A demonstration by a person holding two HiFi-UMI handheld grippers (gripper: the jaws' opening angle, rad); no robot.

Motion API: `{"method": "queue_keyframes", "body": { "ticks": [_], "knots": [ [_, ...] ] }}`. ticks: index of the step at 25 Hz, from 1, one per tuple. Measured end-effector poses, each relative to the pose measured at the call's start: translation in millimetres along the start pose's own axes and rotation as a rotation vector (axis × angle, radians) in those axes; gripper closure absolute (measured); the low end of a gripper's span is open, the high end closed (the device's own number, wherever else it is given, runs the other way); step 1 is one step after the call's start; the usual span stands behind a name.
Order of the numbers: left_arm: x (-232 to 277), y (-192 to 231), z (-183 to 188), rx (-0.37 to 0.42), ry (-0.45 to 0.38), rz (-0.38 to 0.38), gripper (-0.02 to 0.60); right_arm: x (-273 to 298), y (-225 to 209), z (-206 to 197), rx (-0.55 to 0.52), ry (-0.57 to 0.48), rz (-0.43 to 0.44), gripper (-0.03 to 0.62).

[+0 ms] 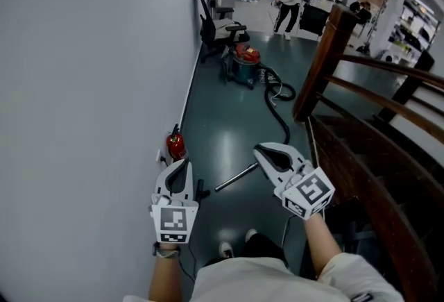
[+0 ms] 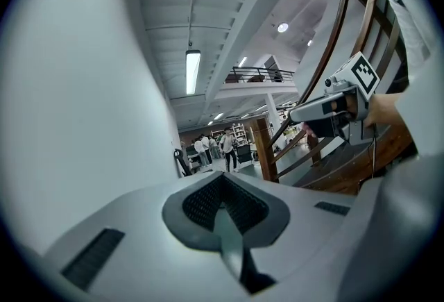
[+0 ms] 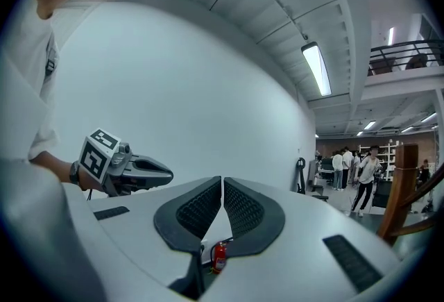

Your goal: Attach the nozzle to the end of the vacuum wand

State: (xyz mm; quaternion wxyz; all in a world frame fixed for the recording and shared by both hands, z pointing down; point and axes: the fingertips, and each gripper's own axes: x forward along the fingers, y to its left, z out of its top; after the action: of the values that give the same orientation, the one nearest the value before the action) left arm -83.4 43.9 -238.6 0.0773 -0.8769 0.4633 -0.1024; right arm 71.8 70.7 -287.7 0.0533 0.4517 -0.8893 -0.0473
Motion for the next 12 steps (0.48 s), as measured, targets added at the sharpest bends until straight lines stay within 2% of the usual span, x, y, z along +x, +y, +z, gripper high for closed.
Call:
{"method": "queue_keyframes", "body": {
  "ticks": [5,12],
  "knots": [
    [17,7,-12,-0.007,0.028,0.014,0.581,18,-17,-14,-0.016,0.021,0.033,0.565],
    [53,28,-34,-0.036,0.069,0.079,0.581,59,-55,-39,-0.006,0.044,0.090,0.564]
  ]
}}
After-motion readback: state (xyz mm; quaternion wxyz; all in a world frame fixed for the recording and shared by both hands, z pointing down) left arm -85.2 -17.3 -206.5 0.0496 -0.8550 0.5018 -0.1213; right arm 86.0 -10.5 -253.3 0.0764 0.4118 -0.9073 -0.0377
